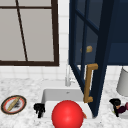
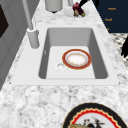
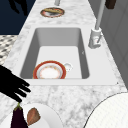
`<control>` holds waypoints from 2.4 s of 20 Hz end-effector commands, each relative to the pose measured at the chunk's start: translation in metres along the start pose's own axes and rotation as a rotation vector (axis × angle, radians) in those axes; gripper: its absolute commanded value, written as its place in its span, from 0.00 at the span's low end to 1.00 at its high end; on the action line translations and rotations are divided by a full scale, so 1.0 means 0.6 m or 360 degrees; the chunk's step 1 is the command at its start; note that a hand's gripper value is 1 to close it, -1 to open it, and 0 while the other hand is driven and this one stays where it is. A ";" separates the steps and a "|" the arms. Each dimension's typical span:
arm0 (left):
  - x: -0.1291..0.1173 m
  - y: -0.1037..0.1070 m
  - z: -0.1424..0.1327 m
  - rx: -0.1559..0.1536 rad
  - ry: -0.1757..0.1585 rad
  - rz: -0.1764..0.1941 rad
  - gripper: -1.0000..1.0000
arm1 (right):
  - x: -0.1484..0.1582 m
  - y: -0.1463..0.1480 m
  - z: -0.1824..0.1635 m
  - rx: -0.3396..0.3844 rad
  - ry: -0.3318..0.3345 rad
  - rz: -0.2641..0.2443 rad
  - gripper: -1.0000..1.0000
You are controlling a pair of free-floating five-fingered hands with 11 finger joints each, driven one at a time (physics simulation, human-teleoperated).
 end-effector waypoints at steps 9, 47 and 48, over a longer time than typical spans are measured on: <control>0.000 0.000 0.000 0.0000 0.0000 0.0000 0.50 | 0.098 0.095 0.113 -0.0024 -0.0025 0.0015 0.00; 0.000 0.000 0.000 0.0000 0.0000 0.0000 0.50 | 0.310 0.100 0.119 -0.0478 -0.0137 -0.0038 0.00; 0.000 0.000 0.000 0.0000 0.0000 0.0000 0.50 | 0.314 0.094 0.112 -0.0513 -0.0136 -0.0040 0.00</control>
